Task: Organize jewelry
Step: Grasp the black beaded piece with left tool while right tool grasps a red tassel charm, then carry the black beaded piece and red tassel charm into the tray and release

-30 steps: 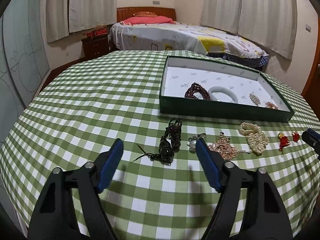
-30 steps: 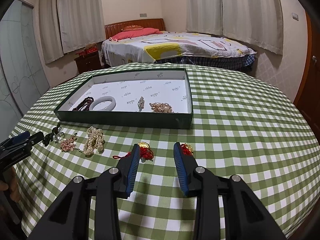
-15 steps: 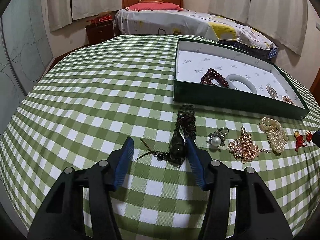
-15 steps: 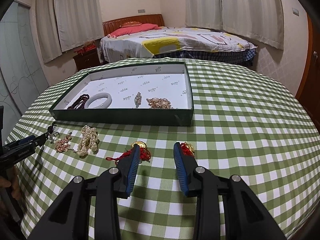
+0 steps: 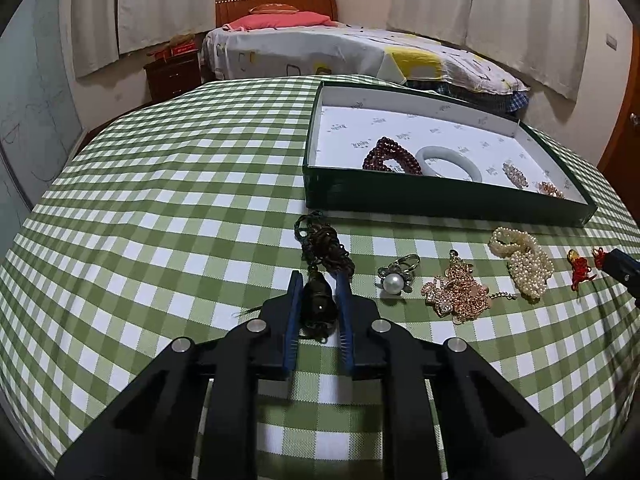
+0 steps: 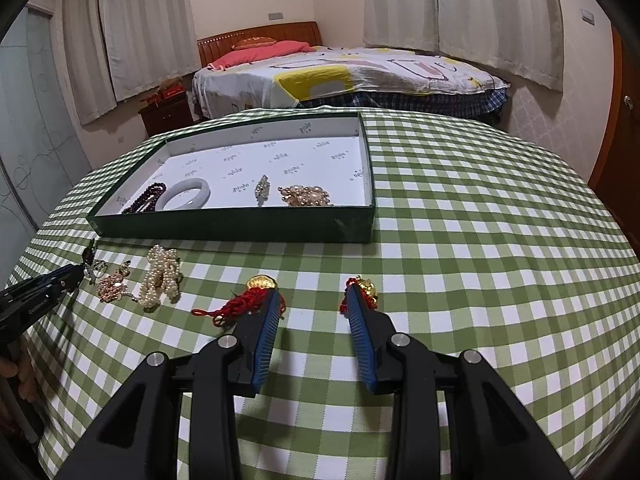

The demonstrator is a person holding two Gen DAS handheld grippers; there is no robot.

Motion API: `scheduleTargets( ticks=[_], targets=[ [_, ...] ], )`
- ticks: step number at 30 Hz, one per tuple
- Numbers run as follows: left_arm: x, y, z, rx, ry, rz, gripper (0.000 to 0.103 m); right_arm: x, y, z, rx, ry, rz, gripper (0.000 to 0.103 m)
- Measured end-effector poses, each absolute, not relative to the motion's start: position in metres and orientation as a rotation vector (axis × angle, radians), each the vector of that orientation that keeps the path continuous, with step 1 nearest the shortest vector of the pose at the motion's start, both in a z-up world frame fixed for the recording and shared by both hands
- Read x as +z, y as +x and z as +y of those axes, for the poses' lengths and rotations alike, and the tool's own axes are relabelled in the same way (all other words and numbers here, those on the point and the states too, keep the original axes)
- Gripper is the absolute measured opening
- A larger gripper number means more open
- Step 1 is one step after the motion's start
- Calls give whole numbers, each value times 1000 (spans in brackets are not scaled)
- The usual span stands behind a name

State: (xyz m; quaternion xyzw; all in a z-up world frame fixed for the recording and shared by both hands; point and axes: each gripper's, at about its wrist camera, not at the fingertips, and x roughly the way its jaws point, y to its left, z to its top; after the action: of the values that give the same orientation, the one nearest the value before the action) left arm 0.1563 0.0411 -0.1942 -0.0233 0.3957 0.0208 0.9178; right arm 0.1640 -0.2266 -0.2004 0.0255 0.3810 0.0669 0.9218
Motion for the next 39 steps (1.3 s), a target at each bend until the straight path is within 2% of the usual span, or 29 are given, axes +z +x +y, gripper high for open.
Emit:
scheduleTargets(
  ticks=[19, 22, 24, 39],
  targets=[
    [-195, 153, 43, 41, -63, 809, 17, -214, 179, -243, 77, 58, 834, 35],
    [-194, 153, 43, 49, -64, 803, 17, -214, 178, -242, 80, 54, 832, 21],
    [-194, 152, 44, 53, -68, 797, 17, -214, 175, -242, 91, 57, 830, 17],
    [-164, 141, 45, 46, -83, 718, 17, -186, 162, -237, 122, 71, 736, 14]
  ],
)
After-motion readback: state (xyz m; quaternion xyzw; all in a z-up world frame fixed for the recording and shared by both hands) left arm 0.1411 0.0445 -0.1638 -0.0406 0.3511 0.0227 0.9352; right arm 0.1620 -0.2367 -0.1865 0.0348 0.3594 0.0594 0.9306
